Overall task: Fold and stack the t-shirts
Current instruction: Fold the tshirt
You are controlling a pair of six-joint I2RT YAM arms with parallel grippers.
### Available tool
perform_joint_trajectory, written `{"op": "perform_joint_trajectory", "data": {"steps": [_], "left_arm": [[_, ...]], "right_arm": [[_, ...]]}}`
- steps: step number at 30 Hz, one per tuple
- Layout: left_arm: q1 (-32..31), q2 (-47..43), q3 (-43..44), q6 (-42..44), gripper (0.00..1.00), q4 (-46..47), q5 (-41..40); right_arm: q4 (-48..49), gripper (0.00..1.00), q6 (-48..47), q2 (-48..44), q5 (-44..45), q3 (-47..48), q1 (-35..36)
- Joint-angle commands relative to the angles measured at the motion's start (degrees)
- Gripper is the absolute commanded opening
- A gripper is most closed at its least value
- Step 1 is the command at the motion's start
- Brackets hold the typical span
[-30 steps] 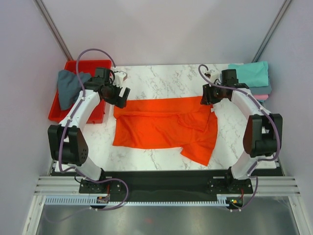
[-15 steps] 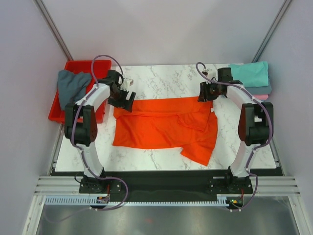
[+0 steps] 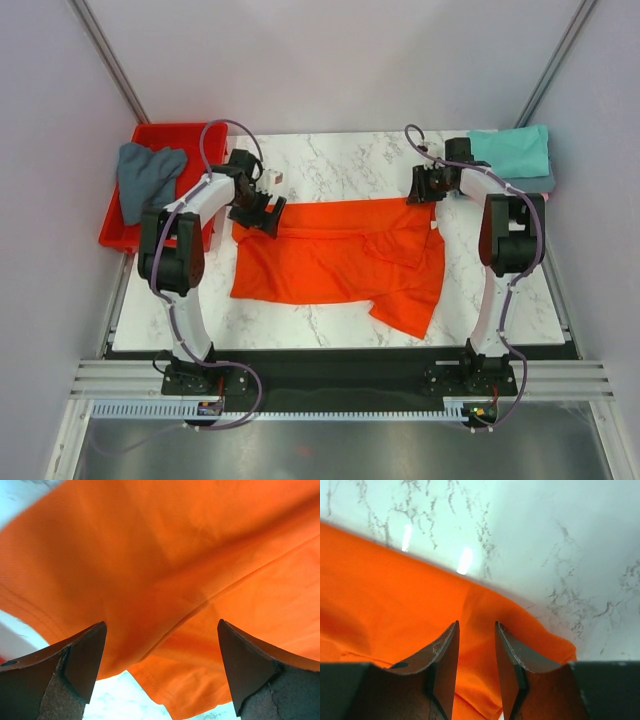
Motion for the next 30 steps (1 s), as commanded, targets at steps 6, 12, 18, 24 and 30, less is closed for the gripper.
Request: {"op": "perform_joint_trajectory", "data": {"steps": [6, 12, 18, 24, 30], "left_arm": [[-0.6, -0.8, 0.2, -1.0, 0.99, -2.8, 2.8], [-2.8, -9.3, -5.6, -1.1, 0.99, -3.1, 2.8], [-3.8, -13.5, -10.5, -1.1, 0.99, -3.1, 2.8], [-4.4, -11.7, -2.2, -1.0, 0.99, -4.7, 2.3], [-5.3, -12.4, -3.4, -4.5, 0.99, -2.8, 3.1]], "right_arm": [[1.8, 0.41, 1.0, 5.3, 3.9, 6.3, -2.5], [1.8, 0.41, 1.4, 7.9, 5.1, 9.5, -3.4], [1.8, 0.41, 1.8, 8.2, 4.8, 9.3, -3.4], [1.6, 0.4, 1.8, 6.0, 3.6, 8.4, -3.3], [1.4, 0.4, -2.5, -6.7, 2.8, 2.6, -3.3]]}}
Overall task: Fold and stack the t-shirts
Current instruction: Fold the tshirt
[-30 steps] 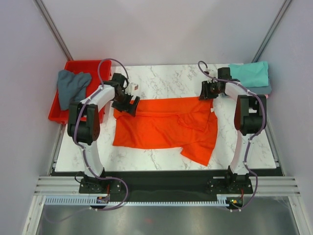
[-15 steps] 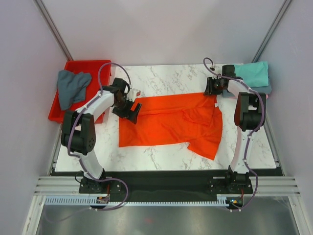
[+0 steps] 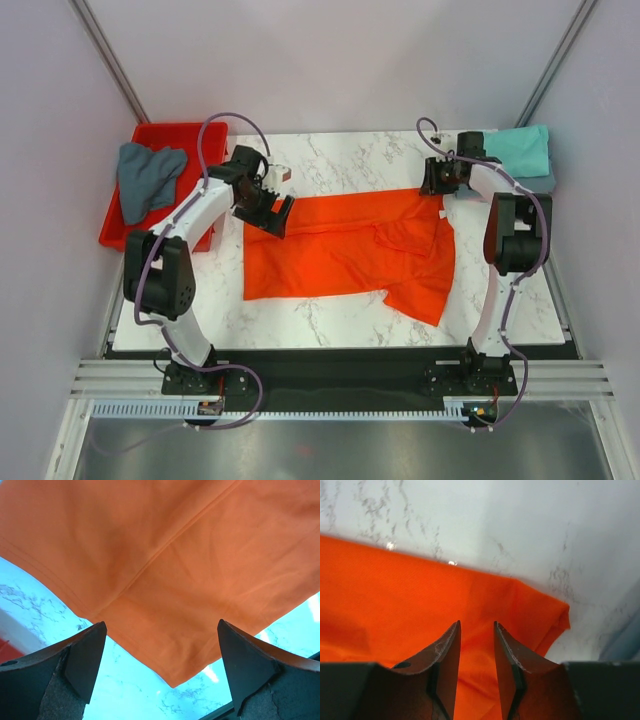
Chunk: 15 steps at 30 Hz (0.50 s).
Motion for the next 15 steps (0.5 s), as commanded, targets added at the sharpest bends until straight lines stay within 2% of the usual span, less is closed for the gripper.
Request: {"op": "perform_joint_trajectory", "data": {"steps": [1, 5, 6, 9, 15], "left_arm": [[-0.7, -1.3, -1.2, -3.6, 0.99, 0.6, 1.7], [-0.8, 1.3, -3.1, -3.6, 0.99, 0.6, 1.7], [-0.6, 2.9, -2.0, -5.0, 0.99, 7.2, -0.6], [0.3, 8.8, 6.1, -4.6, 0.99, 6.9, -0.1], [2.1, 16.6, 13.7, -3.3, 0.98, 5.8, -0.7]], "right_arm": [[0.3, 0.4, -4.3, -11.7, -0.8, -4.1, 0.1], [0.0, 0.41, -8.0, -15.8, 0.4, -8.9, 0.1], [-0.1, 0.4, -7.8, -16.0, 0.4, -9.3, 0.2], [0.0, 0.41, -6.6, -15.9, 0.0, -9.4, 0.3], [-0.1, 0.4, -6.1, -12.3, 0.2, -7.3, 0.3]]}}
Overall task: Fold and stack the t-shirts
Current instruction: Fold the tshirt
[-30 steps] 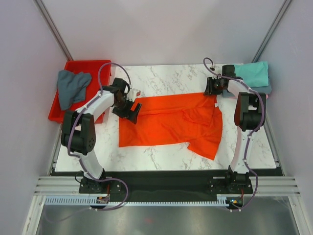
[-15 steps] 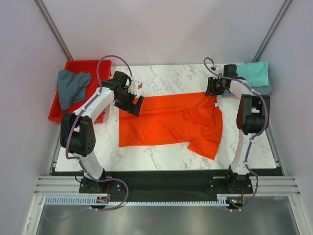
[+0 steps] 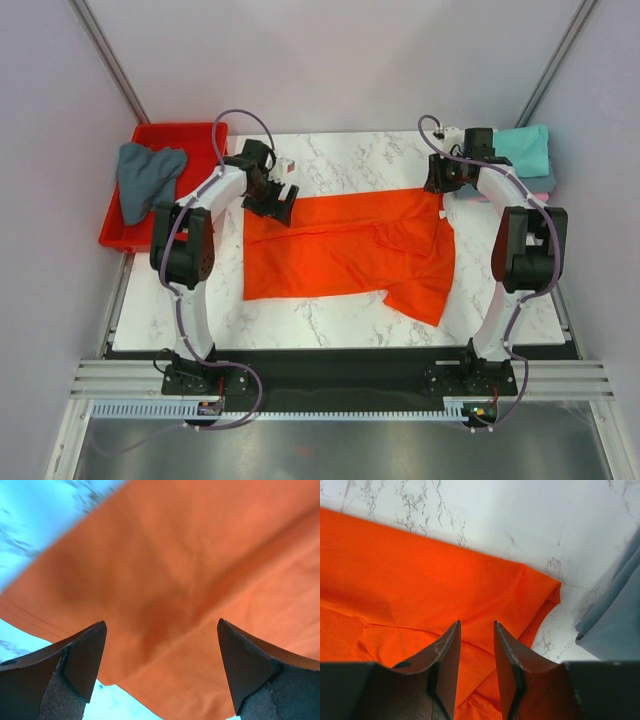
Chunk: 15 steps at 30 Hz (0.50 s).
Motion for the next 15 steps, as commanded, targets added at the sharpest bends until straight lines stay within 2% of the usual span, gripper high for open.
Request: {"op": "perform_joint_trajectory", "data": {"steps": [1, 15], "left_arm": [[1.4, 2.1, 5.7, -0.7, 0.98, 1.3, -0.4], [3.9, 9.3, 8.9, -3.2, 0.98, 0.4, -4.8]], "right_arm": [[0.2, 0.4, -0.4, 3.0, 0.0, 1.6, 0.2], [-2.5, 0.41, 2.4, 13.6, 1.6, 8.6, 0.1]]}}
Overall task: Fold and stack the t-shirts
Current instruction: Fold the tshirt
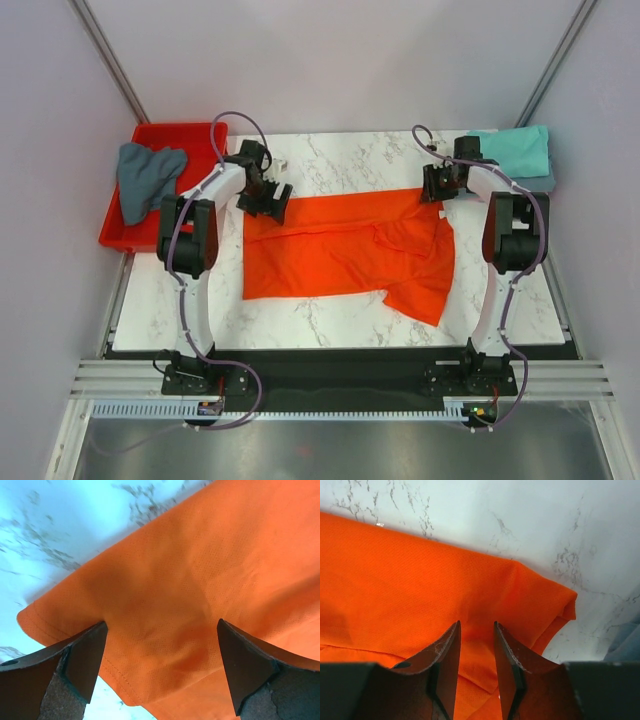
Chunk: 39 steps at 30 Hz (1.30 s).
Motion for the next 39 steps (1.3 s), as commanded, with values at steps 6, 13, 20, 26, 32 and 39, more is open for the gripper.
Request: {"op": "perform_joint_trajectory", "data": {"steps": [6, 13, 20, 26, 32, 39], "left_arm": [[1.9, 6.5, 8.3, -1.9, 0.98, 0.4, -3.7], [2.0, 11.2, 13.5, -0.2, 0.98, 1.1, -5.2], [1.9, 11.4, 18.4, 0.0, 0.99, 2.3, -6.4], [-0.9, -1.4, 18.5, -0.4, 0.99, 3.1, -6.7], [-8.4, -14.2, 12.0, -0.7, 0.99, 3.2, -6.0], [-12.4, -29.7, -4.1, -2.9, 0.99, 2.3, 1.5]], "right_arm": [[-1.4, 0.41, 1.9, 5.2, 2.6, 6.1, 0.1], [-1.5, 0.41, 2.3, 9.5, 5.1, 10.8, 0.1], [-1.6, 0.41, 1.5, 11.7, 5.2, 17.1, 0.9], [0.3, 0.41, -1.1, 0.4, 3.2, 15.6, 1.1], [3.6, 0.42, -8.6, -16.7, -1.5, 2.7, 2.3], [-0.1, 0.41, -22.0, -36.6, -4.1, -19.3, 4.9]]}}
